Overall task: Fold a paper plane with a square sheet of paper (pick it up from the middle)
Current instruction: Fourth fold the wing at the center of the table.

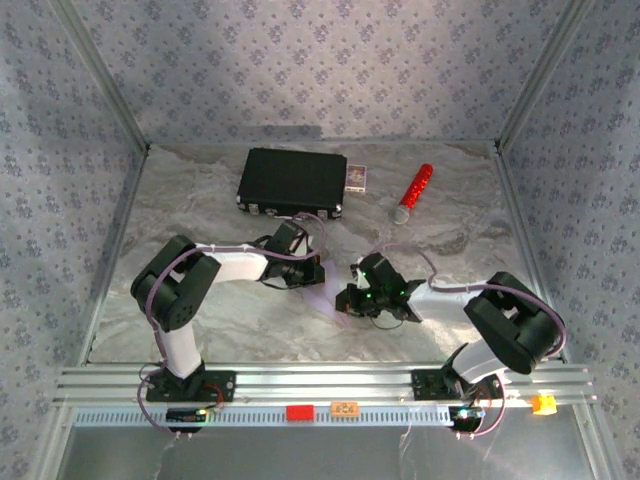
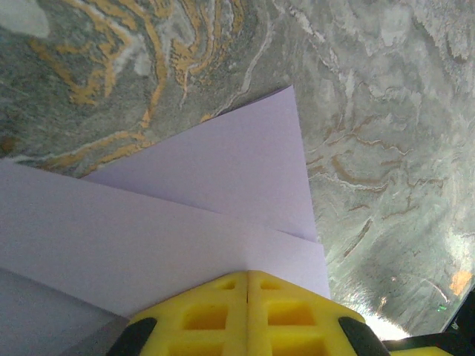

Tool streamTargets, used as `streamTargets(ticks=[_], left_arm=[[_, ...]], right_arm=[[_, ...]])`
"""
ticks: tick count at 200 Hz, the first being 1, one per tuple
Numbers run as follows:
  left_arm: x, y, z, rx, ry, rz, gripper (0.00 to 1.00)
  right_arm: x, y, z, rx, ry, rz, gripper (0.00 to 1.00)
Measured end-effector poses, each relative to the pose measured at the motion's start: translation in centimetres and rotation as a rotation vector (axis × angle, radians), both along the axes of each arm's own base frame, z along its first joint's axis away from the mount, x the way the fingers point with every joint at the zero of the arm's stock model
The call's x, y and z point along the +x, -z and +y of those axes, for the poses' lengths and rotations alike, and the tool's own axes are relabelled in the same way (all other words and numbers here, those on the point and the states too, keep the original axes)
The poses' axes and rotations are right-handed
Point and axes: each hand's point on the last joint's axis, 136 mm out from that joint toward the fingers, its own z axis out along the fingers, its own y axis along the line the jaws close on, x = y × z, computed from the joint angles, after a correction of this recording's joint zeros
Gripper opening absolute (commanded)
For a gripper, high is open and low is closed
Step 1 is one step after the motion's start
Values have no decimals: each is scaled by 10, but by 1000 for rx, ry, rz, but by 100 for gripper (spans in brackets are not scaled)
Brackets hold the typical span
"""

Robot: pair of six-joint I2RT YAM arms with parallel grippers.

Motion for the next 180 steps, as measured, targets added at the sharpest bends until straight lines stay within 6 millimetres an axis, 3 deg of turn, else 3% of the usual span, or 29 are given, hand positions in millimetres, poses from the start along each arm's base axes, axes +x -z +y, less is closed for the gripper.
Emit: streamTargets(ticks=[27, 65, 123, 180], left_arm=[[0, 0, 0, -1, 0, 0, 3], [0, 0, 0, -3, 2, 2, 2], [0, 1, -1, -17, -2, -8, 2], [1, 0, -1, -26, -1, -16, 2]], right_arm=[[-10, 9, -8, -14, -2, 22, 0], [-29, 9, -15, -10, -26, 12, 1], [-59, 9, -43, -51, -31, 26, 3], [-51, -16, -42, -16, -10, -38, 5]])
